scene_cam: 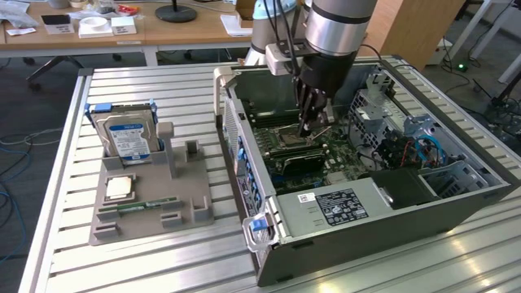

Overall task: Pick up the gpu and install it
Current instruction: 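Press down on the gpu until it lock into place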

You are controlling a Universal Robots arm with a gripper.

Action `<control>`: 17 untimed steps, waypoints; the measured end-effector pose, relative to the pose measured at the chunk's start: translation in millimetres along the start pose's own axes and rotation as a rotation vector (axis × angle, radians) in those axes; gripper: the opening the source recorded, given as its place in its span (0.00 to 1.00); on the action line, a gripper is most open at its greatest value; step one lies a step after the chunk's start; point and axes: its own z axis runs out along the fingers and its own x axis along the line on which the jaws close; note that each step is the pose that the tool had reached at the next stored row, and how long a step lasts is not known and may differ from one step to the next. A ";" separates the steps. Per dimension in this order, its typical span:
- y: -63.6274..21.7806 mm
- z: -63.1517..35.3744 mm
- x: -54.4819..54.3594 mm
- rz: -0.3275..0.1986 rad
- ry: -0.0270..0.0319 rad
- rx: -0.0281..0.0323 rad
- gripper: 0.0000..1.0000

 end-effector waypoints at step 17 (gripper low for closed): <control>1.6 25.6 -3.7 0.000 0.0001 -0.0001 0.11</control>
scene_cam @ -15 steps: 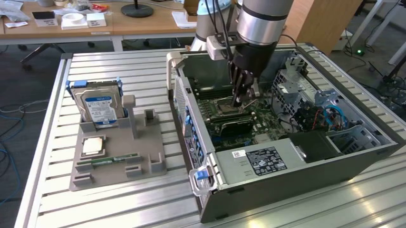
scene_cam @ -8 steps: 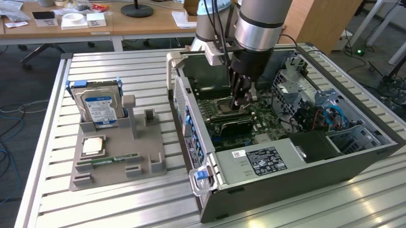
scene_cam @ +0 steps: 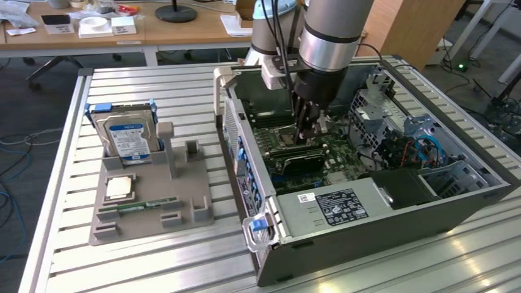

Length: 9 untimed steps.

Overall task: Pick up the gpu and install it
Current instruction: 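Press down on the gpu until it lock into place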

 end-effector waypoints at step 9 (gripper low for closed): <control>0.5 8.7 1.3 0.000 0.0001 0.0000 0.11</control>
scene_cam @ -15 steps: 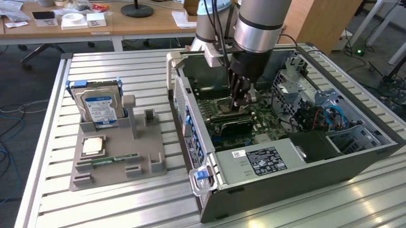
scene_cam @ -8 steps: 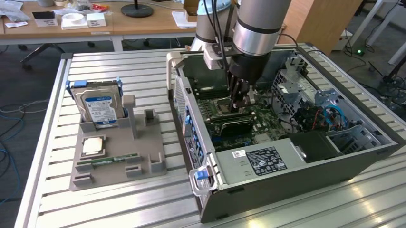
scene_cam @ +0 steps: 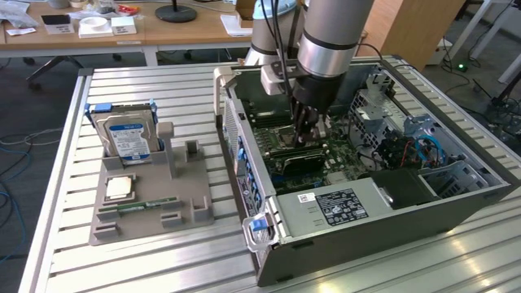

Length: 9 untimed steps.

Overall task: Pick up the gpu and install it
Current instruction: 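Press down on the gpu until it lock into place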

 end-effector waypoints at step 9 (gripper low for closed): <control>0.2 11.6 2.2 0.000 -0.0002 0.0001 0.11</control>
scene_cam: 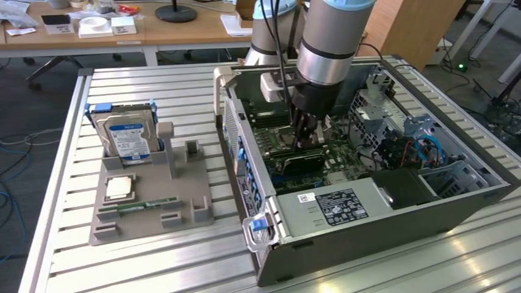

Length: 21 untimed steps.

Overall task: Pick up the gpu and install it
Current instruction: 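Press down on the gpu until it lock into place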

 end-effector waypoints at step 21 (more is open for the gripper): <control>0.2 11.4 0.4 0.000 0.0003 0.0000 0.11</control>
